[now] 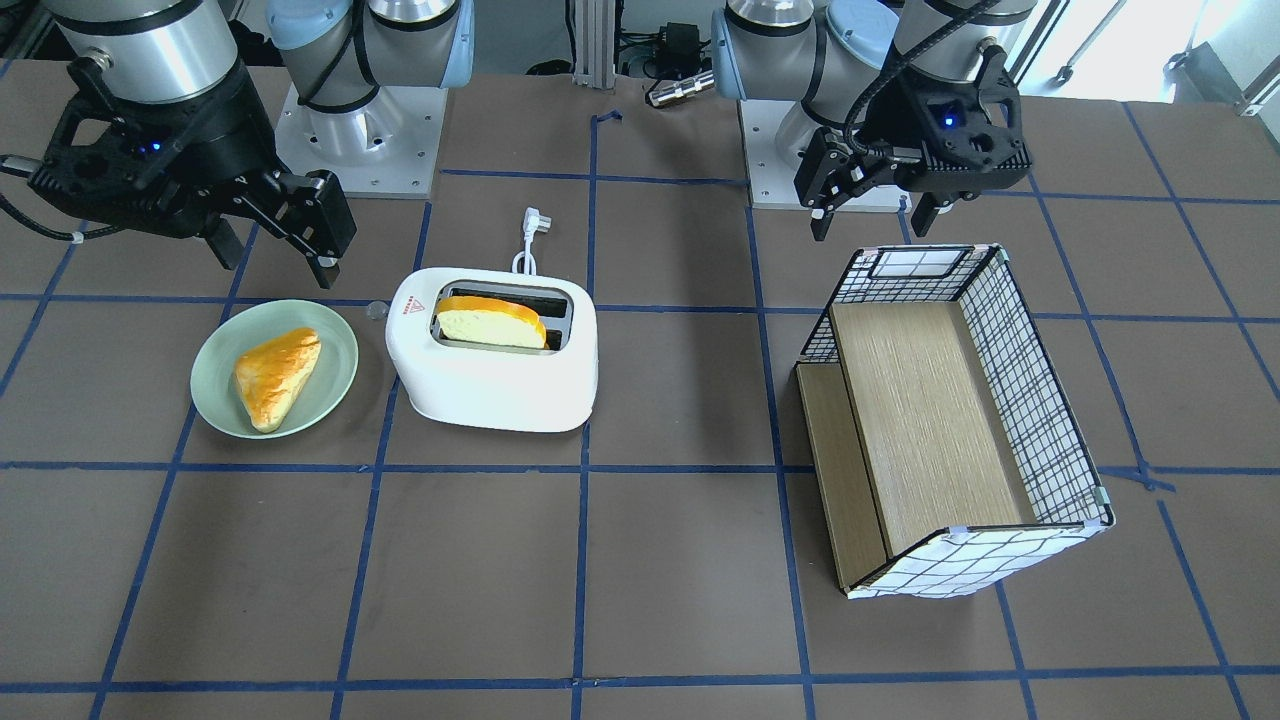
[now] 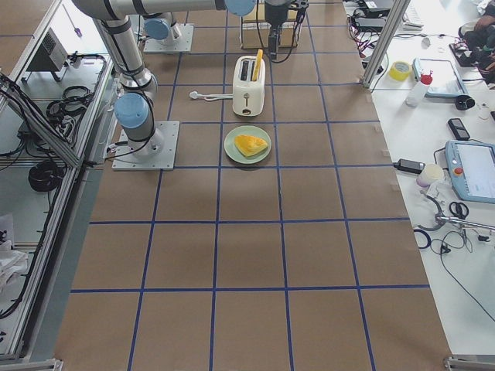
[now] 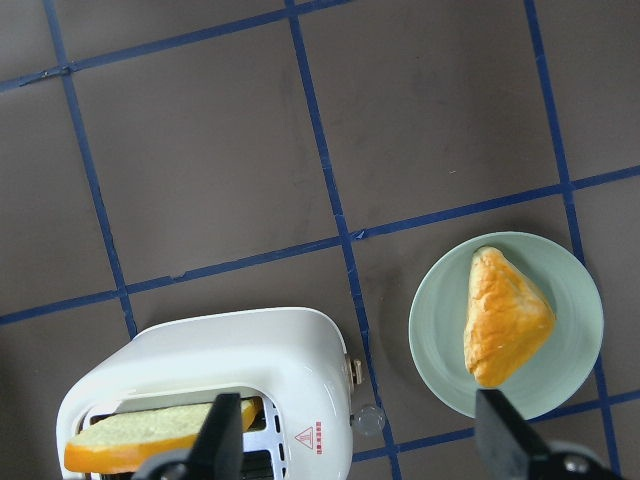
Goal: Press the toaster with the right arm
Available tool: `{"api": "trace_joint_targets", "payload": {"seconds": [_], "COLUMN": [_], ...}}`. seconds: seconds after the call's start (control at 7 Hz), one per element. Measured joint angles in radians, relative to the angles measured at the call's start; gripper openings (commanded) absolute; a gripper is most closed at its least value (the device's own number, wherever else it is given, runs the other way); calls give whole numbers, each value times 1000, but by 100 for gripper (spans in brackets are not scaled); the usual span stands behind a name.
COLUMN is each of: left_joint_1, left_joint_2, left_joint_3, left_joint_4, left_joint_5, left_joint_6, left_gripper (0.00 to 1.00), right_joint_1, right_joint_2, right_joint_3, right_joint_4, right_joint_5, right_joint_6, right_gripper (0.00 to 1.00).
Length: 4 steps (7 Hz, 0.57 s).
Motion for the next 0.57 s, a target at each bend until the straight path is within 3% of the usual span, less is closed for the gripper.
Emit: {"api": "trace_joint_targets", "payload": {"seconds": [0.29,0.43,0.57], "left_joint_1": [0,0,0], "left_joint_2": [0,0,0], "left_joint_3": [0,0,0], "left_joint_4": [0,0,0], "left_joint_5": [0,0,0], "left_joint_6": [0,0,0], "left_gripper": [100,100,100], "right_joint_1": [0,0,0], "right_joint_2": [0,0,-1], "right_joint_3": [0,0,0], "right_joint_4": [2,7,17], "right_joint_5": [0,-2,-1], "right_joint_6": [-12,-12,-12], "right_gripper": [77,60,31]}}
